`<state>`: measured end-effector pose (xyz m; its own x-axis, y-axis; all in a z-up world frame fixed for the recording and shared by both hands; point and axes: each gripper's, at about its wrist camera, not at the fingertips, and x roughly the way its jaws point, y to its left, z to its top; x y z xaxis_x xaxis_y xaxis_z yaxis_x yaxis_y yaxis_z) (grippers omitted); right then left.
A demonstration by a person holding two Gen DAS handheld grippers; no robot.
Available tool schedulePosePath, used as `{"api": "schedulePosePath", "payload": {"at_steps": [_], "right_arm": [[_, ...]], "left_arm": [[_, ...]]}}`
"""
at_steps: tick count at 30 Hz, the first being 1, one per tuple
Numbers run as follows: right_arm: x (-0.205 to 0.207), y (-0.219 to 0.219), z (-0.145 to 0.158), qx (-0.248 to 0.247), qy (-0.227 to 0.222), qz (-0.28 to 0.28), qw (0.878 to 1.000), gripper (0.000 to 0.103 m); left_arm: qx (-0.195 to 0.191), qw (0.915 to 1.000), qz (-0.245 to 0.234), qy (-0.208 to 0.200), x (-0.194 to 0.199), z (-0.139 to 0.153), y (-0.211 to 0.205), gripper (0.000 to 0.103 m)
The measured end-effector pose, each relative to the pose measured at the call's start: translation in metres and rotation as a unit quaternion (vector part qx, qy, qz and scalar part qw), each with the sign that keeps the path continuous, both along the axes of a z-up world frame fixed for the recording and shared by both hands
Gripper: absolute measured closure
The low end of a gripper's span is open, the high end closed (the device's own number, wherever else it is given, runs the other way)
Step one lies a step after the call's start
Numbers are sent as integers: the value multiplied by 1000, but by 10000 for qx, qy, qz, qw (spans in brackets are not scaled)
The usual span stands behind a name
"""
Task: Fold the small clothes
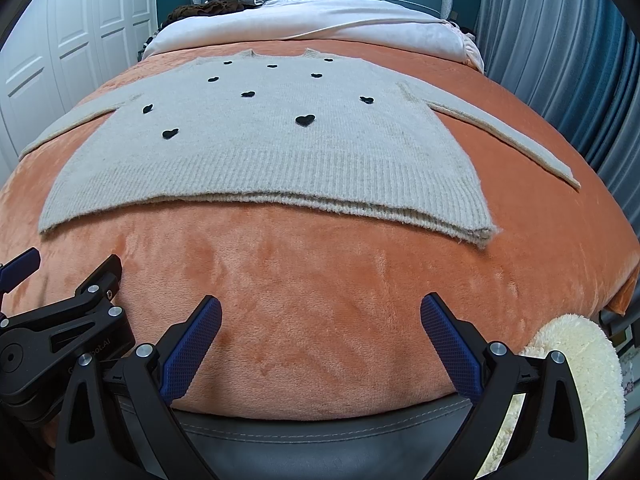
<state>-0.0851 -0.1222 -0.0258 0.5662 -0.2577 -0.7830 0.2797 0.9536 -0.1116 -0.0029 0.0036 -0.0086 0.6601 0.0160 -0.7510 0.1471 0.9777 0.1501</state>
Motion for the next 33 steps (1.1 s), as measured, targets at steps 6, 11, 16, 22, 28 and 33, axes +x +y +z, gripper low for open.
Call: {"api": "schedulePosePath", "payload": {"at_steps": [6,11,16,22,28,33], "right_arm": [[1,0,0,4,5,0,10000,5],[0,0,-1,8,15,-4,10000,5],[1,0,-1,10,13,-4,10000,5],[0,0,-2,10,22,-5,10000,5],[0,-1,-2,12,19,-5,10000,5],[1,0,-2,5,20,-5,10000,5]], "left_arm": [[4,10000,-2,-2,0,0,0,9],[6,10000,-2,-3,0,0,0,9],[5,10000,-1,-2,0,0,0,9],[8,10000,-1,0,0,0,0,10],[8,10000,-1,0,0,0,0,10],[7,10000,-1,5,0,0,0,10]]}}
